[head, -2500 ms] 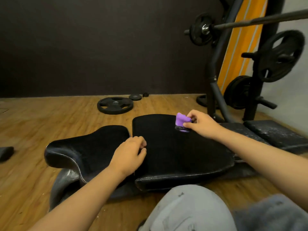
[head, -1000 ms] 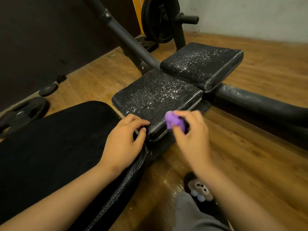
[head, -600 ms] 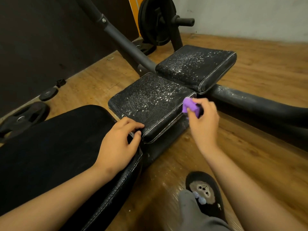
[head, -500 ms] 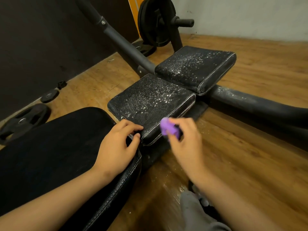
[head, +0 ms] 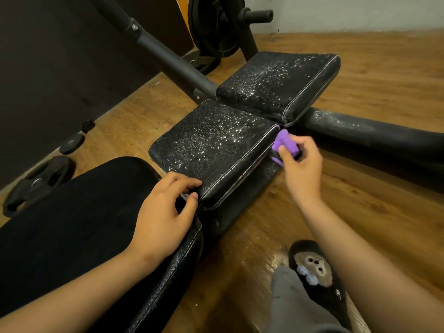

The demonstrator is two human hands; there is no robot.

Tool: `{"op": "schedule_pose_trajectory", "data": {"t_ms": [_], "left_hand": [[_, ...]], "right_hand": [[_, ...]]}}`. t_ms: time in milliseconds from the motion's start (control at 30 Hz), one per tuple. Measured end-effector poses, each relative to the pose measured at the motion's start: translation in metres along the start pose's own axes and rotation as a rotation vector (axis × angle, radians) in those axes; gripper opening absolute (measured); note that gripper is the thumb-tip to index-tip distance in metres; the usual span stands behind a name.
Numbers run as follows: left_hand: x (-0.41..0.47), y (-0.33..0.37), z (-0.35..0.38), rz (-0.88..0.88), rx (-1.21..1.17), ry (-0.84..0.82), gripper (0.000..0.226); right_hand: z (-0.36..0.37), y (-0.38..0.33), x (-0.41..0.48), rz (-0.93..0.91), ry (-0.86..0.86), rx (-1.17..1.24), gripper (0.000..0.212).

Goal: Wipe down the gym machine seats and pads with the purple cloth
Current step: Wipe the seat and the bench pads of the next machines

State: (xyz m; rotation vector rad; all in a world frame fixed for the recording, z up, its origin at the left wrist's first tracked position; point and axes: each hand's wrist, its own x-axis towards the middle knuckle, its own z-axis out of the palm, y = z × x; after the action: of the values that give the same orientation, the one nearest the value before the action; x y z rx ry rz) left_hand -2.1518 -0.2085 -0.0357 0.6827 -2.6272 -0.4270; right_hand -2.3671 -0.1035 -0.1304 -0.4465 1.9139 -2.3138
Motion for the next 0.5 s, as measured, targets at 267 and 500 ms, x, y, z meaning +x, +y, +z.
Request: {"op": "schedule_pose_trajectory", "data": {"t_ms": [267, 500], "left_hand": [[-0.001, -0.001, -0.002, 0.007, -0.016, -0.011, 0.030], [0.000, 0.000, -0.001, -0.009, -0.019, -0.006, 0.028]], "right_hand": [[0.010, -0.010, -0.066, 0.104, -0.224, 0.121, 0.027], [0.012, -0.005, -0.060, 0.205, -0.105, 0.122, 0.020]]}}
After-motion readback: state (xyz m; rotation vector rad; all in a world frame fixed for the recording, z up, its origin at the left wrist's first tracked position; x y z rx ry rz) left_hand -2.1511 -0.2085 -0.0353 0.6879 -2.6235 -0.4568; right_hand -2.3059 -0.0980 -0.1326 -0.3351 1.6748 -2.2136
